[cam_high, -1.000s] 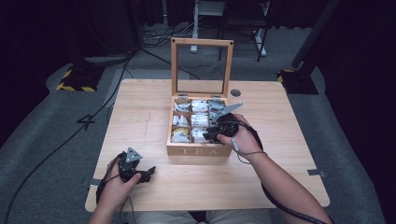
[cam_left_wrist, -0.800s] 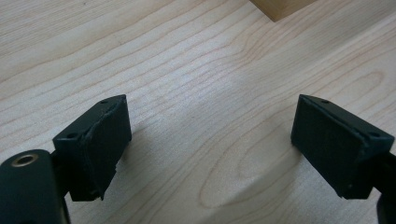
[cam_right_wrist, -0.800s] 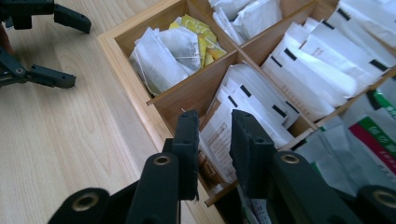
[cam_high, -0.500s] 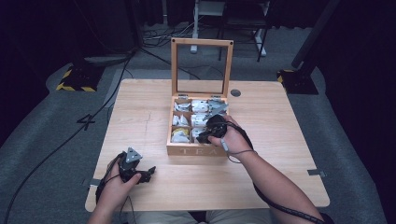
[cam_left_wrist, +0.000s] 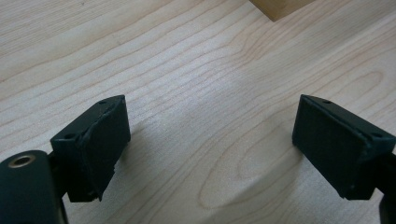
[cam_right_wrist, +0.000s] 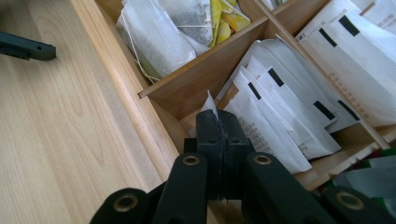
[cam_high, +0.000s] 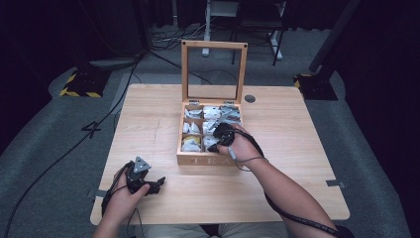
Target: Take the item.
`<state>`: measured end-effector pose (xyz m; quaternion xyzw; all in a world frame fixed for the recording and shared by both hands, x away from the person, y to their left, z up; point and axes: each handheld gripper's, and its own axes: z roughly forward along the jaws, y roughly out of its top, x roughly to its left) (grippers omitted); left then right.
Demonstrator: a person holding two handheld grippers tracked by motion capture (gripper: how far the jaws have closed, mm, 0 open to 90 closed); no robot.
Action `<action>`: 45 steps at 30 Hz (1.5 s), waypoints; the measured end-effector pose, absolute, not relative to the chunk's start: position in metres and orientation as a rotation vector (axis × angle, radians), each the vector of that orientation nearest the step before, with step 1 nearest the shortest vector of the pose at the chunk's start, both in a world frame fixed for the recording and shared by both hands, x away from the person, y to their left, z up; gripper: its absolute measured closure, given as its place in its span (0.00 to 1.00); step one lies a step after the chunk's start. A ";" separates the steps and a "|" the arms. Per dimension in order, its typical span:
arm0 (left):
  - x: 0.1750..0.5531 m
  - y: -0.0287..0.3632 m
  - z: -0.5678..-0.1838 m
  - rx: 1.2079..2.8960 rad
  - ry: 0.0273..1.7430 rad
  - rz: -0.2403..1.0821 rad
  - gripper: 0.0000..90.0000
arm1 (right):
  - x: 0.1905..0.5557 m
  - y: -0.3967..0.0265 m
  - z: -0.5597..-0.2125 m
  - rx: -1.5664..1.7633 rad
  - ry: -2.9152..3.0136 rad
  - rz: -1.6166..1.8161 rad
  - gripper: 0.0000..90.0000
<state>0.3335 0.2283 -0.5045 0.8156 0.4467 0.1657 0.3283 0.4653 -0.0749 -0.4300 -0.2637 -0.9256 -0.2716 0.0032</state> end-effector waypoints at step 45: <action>0.353 0.226 -0.505 2.142 1.153 0.423 0.11 | 0.450 -0.158 -0.348 -0.960 -2.869 -1.413 1.00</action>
